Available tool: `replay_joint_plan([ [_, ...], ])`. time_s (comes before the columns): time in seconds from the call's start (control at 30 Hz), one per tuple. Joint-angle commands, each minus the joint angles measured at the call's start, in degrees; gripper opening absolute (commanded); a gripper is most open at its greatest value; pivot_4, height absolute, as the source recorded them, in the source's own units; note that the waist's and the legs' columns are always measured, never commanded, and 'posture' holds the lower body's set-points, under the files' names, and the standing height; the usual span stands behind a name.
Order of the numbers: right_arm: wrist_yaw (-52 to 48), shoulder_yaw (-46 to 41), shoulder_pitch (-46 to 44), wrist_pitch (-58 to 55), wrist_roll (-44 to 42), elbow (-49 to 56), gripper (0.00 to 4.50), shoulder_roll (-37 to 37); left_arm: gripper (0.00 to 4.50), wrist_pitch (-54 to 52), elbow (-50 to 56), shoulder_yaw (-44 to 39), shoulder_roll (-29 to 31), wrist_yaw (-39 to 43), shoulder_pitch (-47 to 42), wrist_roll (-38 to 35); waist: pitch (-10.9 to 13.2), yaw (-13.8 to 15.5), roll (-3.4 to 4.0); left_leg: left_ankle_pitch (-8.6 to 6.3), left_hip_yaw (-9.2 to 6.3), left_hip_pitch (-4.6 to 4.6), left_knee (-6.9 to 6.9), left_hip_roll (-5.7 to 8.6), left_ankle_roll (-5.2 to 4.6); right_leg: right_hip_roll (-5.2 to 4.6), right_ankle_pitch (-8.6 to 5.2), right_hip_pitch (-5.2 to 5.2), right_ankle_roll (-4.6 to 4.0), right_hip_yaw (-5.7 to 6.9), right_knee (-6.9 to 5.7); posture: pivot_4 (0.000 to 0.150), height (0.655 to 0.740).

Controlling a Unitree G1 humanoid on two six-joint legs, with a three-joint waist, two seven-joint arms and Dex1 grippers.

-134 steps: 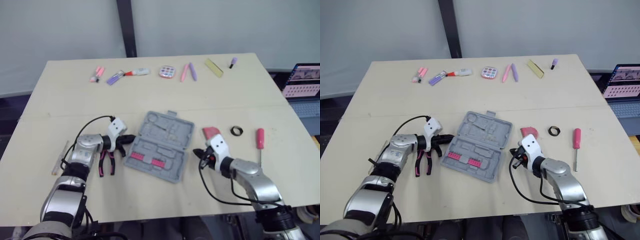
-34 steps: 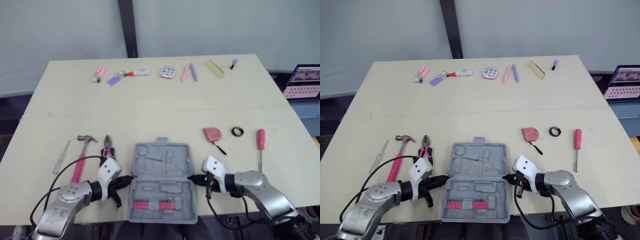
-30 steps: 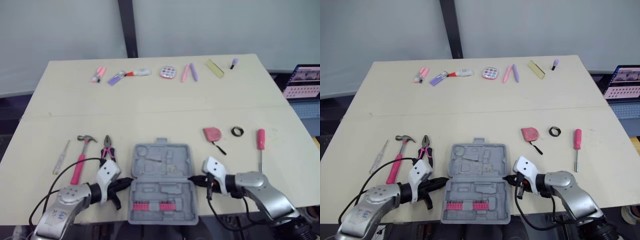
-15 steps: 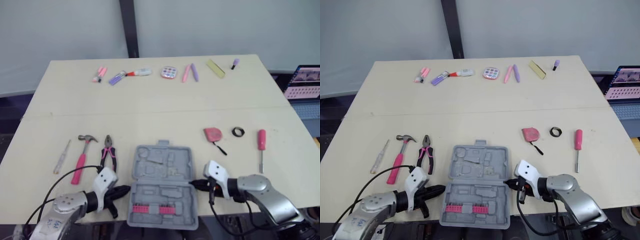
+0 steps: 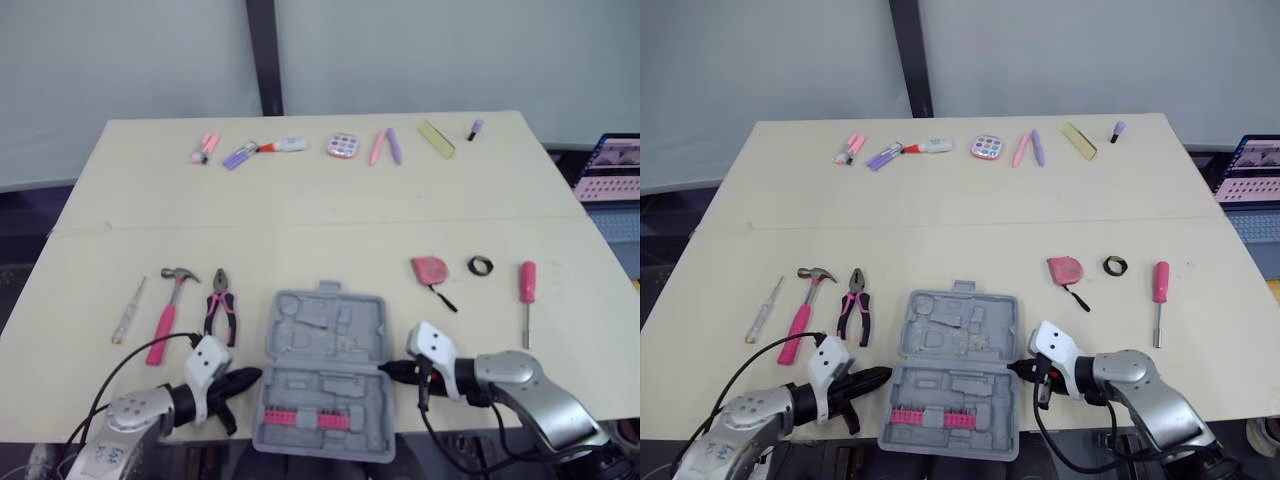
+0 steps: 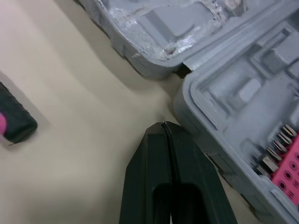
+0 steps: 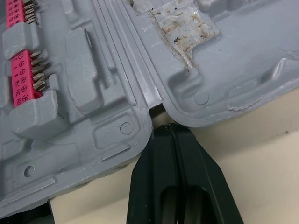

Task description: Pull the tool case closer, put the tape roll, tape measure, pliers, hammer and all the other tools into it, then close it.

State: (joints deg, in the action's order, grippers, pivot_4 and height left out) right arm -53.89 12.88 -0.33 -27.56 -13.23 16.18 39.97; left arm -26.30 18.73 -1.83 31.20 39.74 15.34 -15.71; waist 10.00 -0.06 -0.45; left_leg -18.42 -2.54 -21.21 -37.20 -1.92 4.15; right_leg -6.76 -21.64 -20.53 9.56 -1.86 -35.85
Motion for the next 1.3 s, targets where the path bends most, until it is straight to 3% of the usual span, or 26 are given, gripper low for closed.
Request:
replay_joint_plan([
  [0.03, -0.28, -0.78, 0.44, 0.32, -0.97, 2.34, 0.02, 0.18, 0.03, -0.27, -0.83, -2.13, -0.05, -0.73, -1.41, -1.23, 0.00, -0.02, 0.00, 0.00, 0.00, 0.00, 0.00, 0.00, 0.00, 0.00, 0.00, 0.00, 0.00, 0.00, 0.00, 0.150, 0.7400],
  [0.53, -0.06, -1.42, 0.50, 0.47, -1.08, 2.39, 0.02, 0.21, 0.03, -8.06, 3.70, 2.02, 2.28, 2.96, -4.86, -4.26, 0.00, -0.05, 0.00, 0.00, 0.00, 0.00, 0.01, 0.00, 0.00, 0.00, 0.00, 0.00, 0.00, 0.00, 0.00, 0.150, 0.7400],
  [1.3, -1.25, -1.05, 0.34, 1.32, -1.02, 1.93, 0.02, 1.11, 0.03, -7.31, 4.27, 3.42, 1.80, 2.25, -2.52, -3.65, 0.00, -0.03, 0.00, 0.00, 0.00, 0.00, 0.01, 0.00, 0.00, 0.00, 0.00, 0.00, 0.00, 0.00, 0.01, 0.150, 0.7400],
])
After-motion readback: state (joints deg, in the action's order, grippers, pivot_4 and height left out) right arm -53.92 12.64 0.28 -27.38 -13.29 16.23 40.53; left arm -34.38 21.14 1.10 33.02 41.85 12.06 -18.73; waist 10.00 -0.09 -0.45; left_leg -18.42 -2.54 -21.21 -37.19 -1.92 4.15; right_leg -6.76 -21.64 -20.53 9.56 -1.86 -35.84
